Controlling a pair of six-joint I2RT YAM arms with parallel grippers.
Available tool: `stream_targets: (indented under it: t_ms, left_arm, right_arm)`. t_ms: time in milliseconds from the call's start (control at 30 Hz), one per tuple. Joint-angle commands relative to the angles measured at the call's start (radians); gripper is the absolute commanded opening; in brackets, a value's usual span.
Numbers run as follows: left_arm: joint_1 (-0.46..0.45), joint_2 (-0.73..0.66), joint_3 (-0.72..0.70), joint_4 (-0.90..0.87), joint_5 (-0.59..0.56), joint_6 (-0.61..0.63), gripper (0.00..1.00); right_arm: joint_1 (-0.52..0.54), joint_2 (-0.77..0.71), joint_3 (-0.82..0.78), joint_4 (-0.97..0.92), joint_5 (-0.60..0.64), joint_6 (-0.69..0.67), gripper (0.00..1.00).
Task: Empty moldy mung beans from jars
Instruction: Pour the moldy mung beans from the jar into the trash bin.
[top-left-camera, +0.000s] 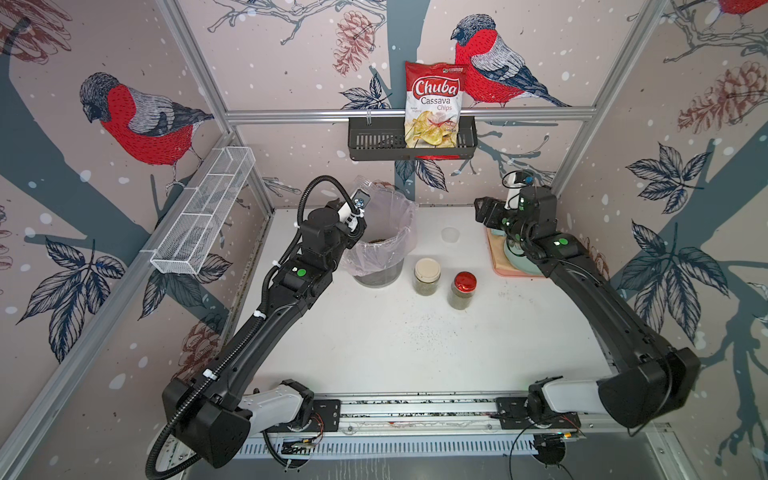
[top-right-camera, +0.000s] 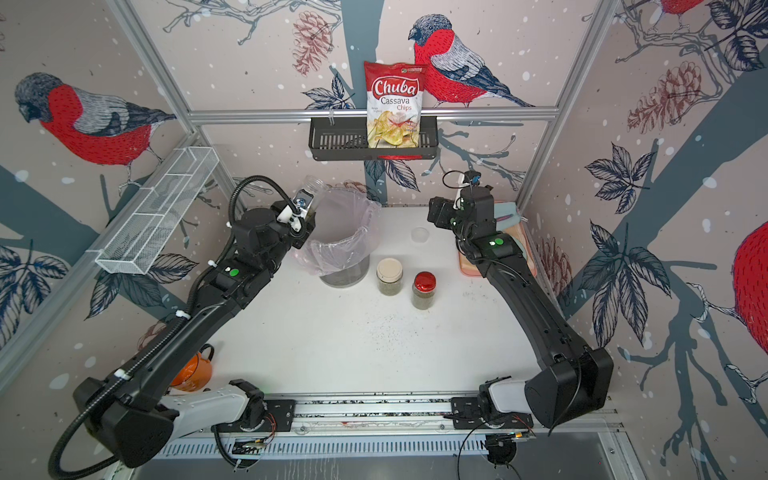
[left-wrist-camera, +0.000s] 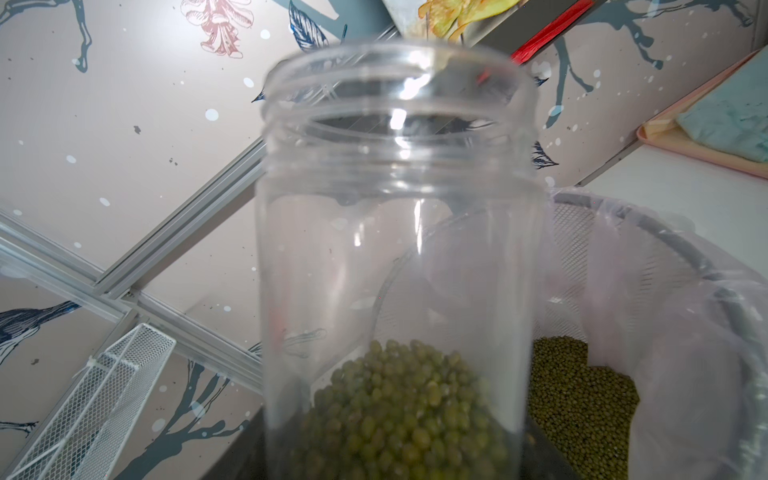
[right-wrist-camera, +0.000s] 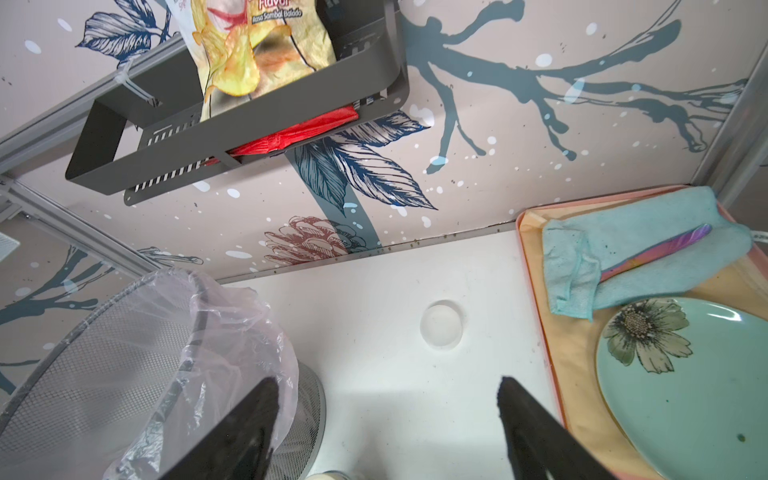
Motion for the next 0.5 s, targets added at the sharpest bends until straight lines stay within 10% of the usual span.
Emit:
stream_targets:
  t_ms: [0, 467]
  left_arm:
    - [0.02, 0.009, 0.021, 0.046, -0.028, 0.038, 0.0]
    - [0.036, -0.016, 0.021, -0.005, -0.159, 0.222, 0.0]
  right_arm:
    - [0.001, -0.014, -0.016, 0.055, -0.019, 0.013, 0.83]
    - [-0.001, -0.009, -0.037, 0.085, -0.101, 0.047, 0.83]
